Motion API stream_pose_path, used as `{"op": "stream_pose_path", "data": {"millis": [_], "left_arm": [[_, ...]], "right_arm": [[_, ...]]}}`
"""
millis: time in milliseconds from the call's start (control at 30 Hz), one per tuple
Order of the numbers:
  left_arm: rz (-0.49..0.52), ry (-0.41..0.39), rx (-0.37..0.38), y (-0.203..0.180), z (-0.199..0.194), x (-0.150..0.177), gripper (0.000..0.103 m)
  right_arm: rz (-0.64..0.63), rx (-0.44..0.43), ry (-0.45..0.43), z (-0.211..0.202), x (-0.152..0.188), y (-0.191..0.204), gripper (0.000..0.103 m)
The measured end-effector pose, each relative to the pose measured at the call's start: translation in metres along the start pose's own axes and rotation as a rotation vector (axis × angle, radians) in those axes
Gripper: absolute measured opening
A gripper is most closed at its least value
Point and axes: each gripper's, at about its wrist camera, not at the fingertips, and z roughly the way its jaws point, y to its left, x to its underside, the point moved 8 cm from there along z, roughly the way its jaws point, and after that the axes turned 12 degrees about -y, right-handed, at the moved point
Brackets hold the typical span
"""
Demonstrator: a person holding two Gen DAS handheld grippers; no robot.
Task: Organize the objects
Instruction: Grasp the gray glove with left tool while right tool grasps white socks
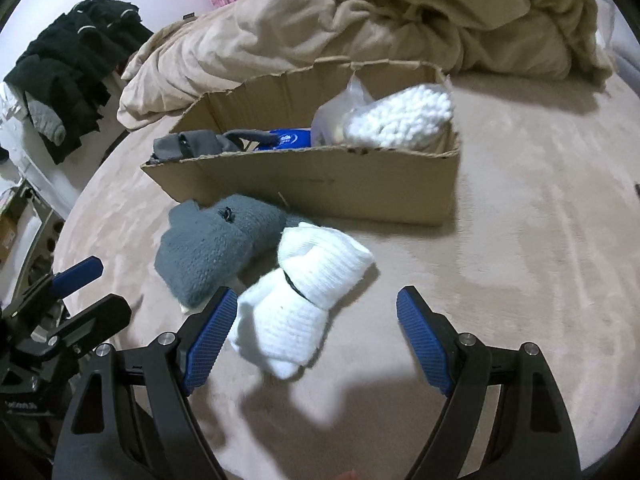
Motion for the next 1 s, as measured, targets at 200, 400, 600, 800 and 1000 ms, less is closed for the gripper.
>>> {"op": "stream_pose_path", "data": {"millis": [200, 400, 600, 800, 1000], "left_arm": [[-0.003, 0.017, 0.042, -0.01, 0.015, -0.006, 0.096], [0.044, 0.059, 0.079, -0.028, 0.039, -0.007, 0.096], [0.087, 0.083, 0.078, -0.043, 0.058, 0.0, 0.087], [0.09, 0.04, 0.082, -0.046, 0.045, -0.007, 0.057], [0.074, 0.006, 0.109, -0.049, 0.026, -0.015, 0.033]], "right_arm": [[0.047, -0.026, 0.014, 0.022, 0.002, -0.004, 0.072], [0.08, -0.072, 0.009, 0.02, -0.003, -0.013, 0.053], [0.077, -0.01, -0.012, 0.0, -0.008, -0.035, 0.052], [0.096, 0.012, -0.036, -0.017, -0.008, -0.051, 0.052], [0.093, 0.002, -0.048, -0.026, -0.011, -0.043, 0.052]]}}
